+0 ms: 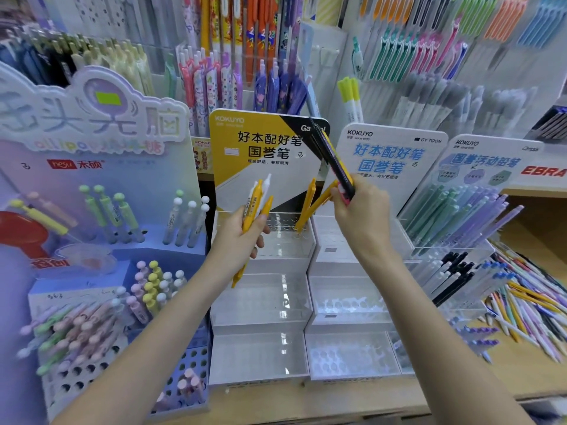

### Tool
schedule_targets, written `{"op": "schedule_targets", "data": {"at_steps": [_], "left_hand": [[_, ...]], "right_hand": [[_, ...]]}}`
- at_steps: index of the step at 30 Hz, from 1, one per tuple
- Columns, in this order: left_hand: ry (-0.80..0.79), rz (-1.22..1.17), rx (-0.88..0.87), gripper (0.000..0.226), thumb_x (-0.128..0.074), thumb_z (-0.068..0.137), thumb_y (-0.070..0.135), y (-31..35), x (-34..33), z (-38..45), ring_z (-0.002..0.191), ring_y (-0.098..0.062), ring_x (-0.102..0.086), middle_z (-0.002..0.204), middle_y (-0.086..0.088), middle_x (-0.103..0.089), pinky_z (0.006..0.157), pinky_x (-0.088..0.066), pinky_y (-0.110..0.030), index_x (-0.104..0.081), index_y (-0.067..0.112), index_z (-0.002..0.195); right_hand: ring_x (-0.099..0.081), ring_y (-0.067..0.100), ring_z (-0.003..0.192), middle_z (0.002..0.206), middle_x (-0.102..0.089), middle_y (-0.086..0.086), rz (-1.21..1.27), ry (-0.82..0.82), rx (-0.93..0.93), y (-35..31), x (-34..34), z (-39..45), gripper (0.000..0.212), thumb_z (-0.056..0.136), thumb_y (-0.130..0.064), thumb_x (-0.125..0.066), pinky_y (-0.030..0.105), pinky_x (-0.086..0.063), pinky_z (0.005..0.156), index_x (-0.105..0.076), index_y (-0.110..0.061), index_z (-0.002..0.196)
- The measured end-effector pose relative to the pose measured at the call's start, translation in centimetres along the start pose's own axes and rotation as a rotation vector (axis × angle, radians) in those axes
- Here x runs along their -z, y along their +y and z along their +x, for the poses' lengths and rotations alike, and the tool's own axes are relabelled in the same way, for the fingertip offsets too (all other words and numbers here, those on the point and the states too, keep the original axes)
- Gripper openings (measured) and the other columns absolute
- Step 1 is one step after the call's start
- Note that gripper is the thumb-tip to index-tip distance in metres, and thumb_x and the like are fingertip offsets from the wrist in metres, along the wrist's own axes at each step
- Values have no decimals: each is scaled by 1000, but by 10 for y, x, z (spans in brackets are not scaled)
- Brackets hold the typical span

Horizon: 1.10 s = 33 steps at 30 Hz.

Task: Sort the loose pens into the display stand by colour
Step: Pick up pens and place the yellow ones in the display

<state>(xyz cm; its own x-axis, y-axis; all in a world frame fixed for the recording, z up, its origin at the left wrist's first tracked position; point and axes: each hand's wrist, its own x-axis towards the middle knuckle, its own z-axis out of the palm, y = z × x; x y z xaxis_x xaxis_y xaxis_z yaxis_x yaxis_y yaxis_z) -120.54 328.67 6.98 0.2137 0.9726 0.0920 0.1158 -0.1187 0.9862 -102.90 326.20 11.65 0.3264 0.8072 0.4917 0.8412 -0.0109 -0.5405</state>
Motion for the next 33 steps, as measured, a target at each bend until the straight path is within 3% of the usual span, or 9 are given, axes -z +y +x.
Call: {"op": "schedule_targets", "data": {"at_steps": [3,9,12,19,23,29,33], "left_hand": [[2,-21,9,13,-43,97,16,-2,3,0,49,2,-49,75,2,-56,44,-41,-15,-54,9,98],[46,-24,34,14,-44,97,17,-7,10,-4,55,-5,-48,74,3,-57,45,-41,-17,-52,21,87],[53,-33,38,12,-44,97,17,-8,10,-2,55,-5,-49,74,3,-57,45,-41,-18,-53,17,90],[35,-25,14,12,-44,97,15,-9,10,0,50,1,-50,74,3,-58,44,-41,-17,-52,17,90],[42,-23,12,13,-44,97,15,-10,13,0,50,1,-50,74,3,-58,44,-41,-16,-52,20,88],[31,-17,19,10,-44,97,16,-10,12,2,53,-2,-50,75,3,-58,45,-41,-17,-52,14,94],[27,-20,15,12,-44,97,17,-10,12,2,58,-7,-50,75,3,-58,46,-42,-17,-52,20,89]], "right_hand": [[-47,24,65,76,-58,6,-70,-40,41,-7,-2,4,21,94,-23,-52,31,-34,58,-62,-8,104],[-43,24,62,66,-52,3,-58,26,67,-14,10,16,17,93,-22,-53,31,-29,58,-63,-9,97],[-52,32,68,75,-61,13,-82,-11,89,-16,4,16,20,93,-21,-53,37,-39,61,-62,-6,103],[-57,36,79,91,-65,17,-192,-72,129,-30,-12,22,22,95,-20,-49,34,-36,60,-58,-5,108],[-53,35,77,92,-64,17,-246,-66,100,-29,-9,23,22,95,-21,-48,34,-34,61,-57,-5,107],[-57,35,80,94,-65,16,-261,-178,23,-29,-26,16,23,94,-23,-51,37,-43,63,-59,-5,106],[-58,34,83,96,-65,16,-257,-121,-38,-32,-37,6,25,96,-25,-49,36,-41,63,-58,-6,109]]}}
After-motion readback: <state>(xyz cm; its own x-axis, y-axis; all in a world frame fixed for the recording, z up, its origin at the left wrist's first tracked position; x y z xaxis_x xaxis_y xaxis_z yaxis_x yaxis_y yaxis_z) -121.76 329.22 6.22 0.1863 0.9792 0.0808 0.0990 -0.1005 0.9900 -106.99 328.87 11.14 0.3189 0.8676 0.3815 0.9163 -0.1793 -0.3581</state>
